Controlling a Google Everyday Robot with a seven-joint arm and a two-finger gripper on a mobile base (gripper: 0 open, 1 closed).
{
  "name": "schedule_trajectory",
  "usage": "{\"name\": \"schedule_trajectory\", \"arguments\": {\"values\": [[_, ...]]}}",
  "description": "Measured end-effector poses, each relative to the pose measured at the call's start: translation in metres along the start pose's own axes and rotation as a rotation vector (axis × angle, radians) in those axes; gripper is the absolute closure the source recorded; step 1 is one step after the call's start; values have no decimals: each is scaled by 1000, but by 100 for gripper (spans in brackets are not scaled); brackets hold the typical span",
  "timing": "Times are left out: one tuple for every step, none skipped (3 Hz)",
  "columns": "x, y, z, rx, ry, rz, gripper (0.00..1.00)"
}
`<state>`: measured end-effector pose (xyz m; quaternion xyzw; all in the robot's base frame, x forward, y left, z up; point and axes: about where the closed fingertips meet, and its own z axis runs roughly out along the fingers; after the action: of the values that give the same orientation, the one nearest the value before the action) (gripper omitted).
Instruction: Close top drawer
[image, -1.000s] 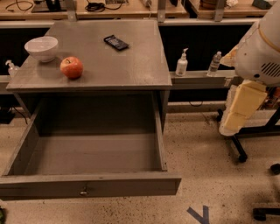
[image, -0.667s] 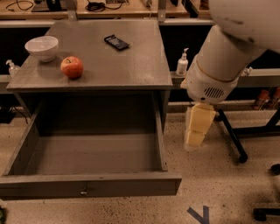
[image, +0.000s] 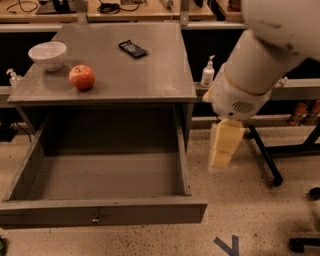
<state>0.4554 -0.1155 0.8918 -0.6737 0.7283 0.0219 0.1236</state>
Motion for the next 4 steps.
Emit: {"name": "schedule_trajectory", "arguments": {"values": [[-54,10,88,-91,-27,-79,0],[-83,31,165,-116,41,-118,0],[-97,51,213,-71,87,-160,0],[-103,58,249,-46,89,-160,0]]}}
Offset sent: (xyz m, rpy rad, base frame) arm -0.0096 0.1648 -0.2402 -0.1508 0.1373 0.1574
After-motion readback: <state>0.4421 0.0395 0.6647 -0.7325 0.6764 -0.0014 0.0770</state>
